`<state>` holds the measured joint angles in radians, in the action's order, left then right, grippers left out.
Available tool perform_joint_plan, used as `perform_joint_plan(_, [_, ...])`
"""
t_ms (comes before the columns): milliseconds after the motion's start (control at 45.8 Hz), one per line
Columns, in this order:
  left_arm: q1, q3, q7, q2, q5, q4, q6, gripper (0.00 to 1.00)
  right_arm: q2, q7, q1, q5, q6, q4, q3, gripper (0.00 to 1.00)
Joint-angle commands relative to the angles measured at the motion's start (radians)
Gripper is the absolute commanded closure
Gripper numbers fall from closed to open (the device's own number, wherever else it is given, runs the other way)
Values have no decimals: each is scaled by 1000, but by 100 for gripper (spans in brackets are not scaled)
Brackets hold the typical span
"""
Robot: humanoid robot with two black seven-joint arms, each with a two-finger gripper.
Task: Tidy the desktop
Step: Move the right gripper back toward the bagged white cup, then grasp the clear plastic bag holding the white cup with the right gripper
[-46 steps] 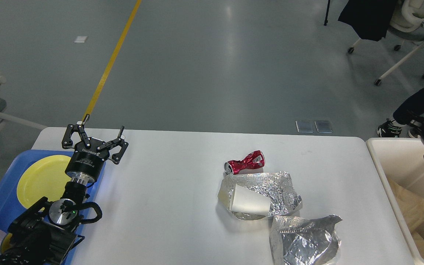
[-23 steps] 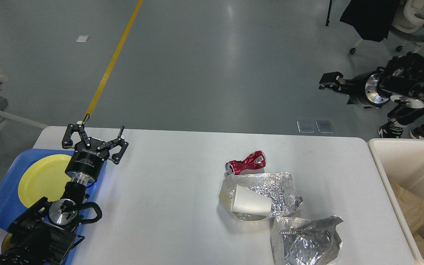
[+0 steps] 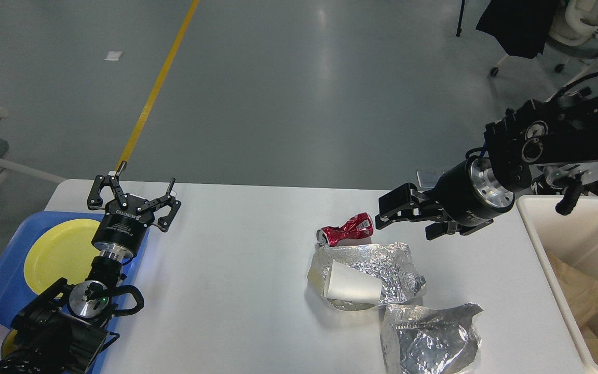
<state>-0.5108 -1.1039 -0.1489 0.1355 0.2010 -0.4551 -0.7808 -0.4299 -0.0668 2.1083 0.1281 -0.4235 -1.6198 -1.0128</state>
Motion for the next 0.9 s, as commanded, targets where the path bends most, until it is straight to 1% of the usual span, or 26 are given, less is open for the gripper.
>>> perform_joint_plan(0, [0,1,0,1,0,-1,0,0,-6,9,15,1,-12,-8,-12,0])
perform_joint_plan(262, [0,1,-1,1,1,1,-6,0,-15,10,-8,2,-5,6,-52,0])
perform_joint_plan(481, [0,1,-1,1,0,1,-6,0,-24,10,-65,-2,31,14,-76,0])
perform_joint_plan(590, [0,1,-1,1,0,1,-8,0,-27,9,-91,-1,66,32,-113,0])
perform_joint_plan(743, [0,1,-1,1,1,-1,-8,0,-27,7,-197,-21,123,83,-118,0])
perform_joint_plan(874, [0,-1,-1,1,0,1,-8,0,-24,1,-309,-64,198,153,-107,0])
